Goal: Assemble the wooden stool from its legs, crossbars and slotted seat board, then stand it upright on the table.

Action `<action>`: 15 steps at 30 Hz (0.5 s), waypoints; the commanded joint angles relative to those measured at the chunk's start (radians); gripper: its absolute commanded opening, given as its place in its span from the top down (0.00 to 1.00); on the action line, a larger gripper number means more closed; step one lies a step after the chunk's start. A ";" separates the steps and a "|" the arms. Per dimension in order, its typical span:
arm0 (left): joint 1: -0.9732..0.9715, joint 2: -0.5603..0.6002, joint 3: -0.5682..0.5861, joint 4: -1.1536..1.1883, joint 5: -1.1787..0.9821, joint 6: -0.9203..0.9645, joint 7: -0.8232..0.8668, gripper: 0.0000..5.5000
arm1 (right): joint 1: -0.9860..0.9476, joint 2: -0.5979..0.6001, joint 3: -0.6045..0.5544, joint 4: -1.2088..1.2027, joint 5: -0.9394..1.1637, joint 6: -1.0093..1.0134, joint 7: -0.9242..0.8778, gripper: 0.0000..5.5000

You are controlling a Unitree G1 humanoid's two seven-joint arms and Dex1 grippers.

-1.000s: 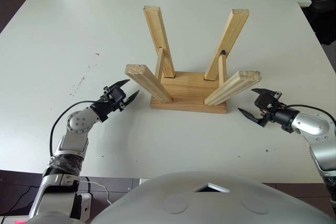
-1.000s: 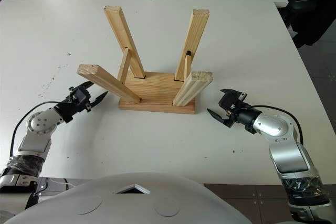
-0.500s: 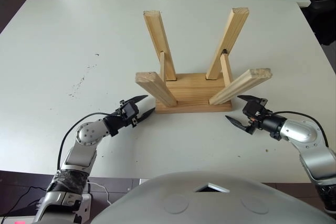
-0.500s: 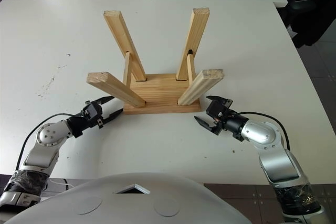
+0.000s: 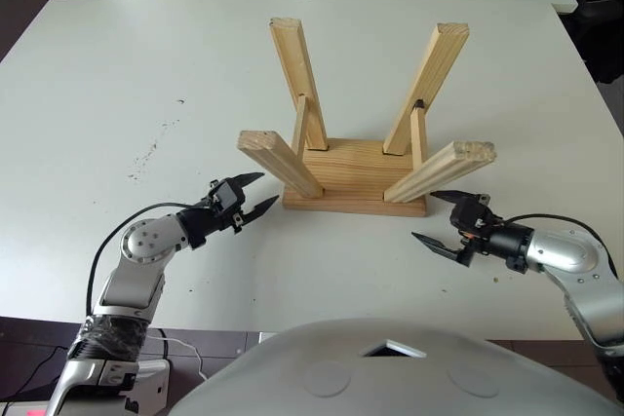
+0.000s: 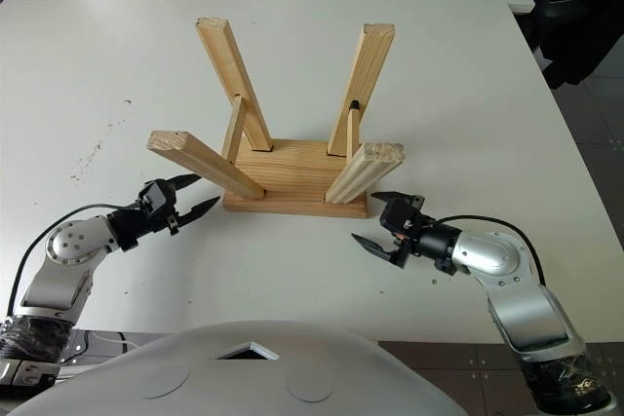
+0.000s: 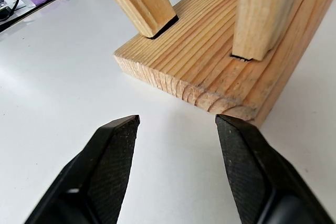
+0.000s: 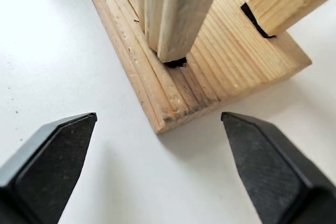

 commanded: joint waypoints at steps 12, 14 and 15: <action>-0.104 0.023 -0.015 0.170 0.064 -0.075 -0.026 0.51 | -0.085 -0.006 0.027 0.268 -0.108 -0.117 -0.031 0.20; -0.127 0.022 -0.035 0.179 0.065 -0.081 -0.050 0.51 | -0.111 0.014 0.056 0.278 -0.119 -0.122 -0.043 0.20; -0.130 0.023 -0.044 0.168 0.059 -0.079 -0.065 0.51 | -0.118 0.020 0.069 0.269 -0.117 -0.119 -0.044 0.20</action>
